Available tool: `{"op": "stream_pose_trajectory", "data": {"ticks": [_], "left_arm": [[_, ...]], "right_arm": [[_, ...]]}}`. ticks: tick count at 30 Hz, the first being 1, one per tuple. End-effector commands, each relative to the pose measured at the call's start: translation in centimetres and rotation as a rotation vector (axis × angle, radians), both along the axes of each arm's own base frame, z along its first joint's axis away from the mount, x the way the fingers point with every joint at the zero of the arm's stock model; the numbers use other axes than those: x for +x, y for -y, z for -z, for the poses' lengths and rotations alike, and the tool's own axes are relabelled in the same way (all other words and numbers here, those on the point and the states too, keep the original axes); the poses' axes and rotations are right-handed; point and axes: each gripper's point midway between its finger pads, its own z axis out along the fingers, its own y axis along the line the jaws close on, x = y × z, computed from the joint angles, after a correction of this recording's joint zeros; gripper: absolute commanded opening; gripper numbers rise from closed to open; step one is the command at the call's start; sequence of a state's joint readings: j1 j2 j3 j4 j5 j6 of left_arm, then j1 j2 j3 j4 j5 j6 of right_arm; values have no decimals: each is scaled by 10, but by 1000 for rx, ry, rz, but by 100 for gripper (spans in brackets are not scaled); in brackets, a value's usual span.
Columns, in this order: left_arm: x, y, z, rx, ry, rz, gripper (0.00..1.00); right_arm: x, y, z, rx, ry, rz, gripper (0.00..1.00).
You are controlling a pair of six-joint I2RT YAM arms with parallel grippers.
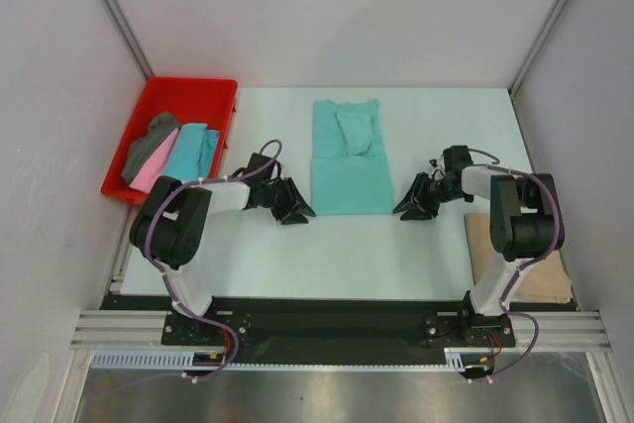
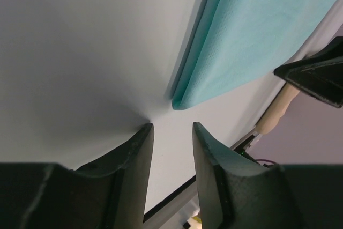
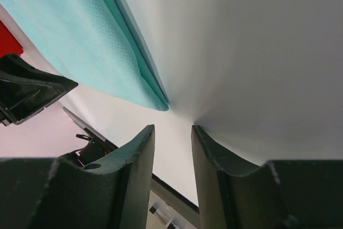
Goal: Fold and stack the t-shirts
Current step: Fold the tshirt
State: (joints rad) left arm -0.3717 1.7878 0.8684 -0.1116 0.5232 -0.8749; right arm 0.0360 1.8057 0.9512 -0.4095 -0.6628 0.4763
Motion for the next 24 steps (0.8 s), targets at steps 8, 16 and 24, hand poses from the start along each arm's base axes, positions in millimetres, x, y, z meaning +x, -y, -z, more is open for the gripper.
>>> {"op": "stream_pose_trajectory", "data": {"ticks": [8,16,24], "left_arm": [[15,-17,31,157,-121,-187,50],[3,-14,47,220,-212,-160,47],[-4,-24,57,300,-248,-162,41]], "right_arm": [[1,-3,-2,6,27,-7,38],[2,-3,-2,8,24,-5,38],[1,-2,0,-1,18,3,38]]}}
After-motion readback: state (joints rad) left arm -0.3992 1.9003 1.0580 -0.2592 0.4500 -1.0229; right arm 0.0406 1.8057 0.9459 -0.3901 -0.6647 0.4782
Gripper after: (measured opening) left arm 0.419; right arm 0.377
